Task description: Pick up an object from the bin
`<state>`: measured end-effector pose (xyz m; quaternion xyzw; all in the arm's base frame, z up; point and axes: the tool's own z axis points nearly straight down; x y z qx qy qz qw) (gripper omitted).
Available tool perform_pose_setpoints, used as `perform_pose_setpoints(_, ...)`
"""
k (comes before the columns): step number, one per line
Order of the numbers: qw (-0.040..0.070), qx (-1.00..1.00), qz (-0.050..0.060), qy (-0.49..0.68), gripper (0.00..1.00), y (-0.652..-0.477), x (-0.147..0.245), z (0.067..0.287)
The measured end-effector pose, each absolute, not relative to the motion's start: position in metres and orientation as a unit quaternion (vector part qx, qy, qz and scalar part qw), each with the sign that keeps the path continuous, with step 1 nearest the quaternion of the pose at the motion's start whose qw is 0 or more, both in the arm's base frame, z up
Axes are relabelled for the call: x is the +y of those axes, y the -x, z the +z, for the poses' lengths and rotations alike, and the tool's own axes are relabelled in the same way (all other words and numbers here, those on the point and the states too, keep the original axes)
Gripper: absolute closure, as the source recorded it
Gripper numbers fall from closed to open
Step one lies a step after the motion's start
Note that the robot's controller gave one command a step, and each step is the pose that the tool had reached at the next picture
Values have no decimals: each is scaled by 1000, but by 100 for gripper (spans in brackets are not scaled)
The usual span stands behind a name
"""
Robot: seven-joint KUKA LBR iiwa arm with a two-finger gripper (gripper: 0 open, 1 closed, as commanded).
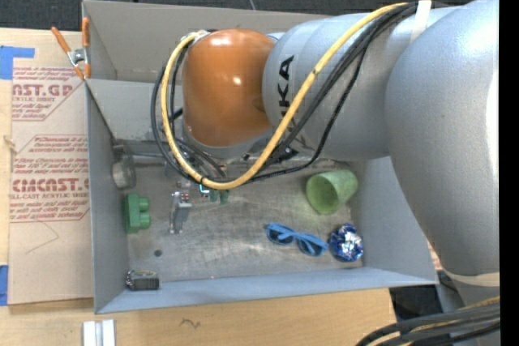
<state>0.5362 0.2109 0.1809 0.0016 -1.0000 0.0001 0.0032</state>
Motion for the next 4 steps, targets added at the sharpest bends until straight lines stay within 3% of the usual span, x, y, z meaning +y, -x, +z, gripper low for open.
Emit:
perform_pose_setpoints(1, 0, -990, 3, -144, 0, -564, 241, 70)
perform_pose_setpoints(2, -1, -989, 2, -146, 100, -564, 243, 72)
perform_pose_setpoints(3, -5, -957, -1, -291, 100, -570, 244, 247)
perform_pose_setpoints(4, 3, -982, 0, -189, 100, -527, 199, 138)
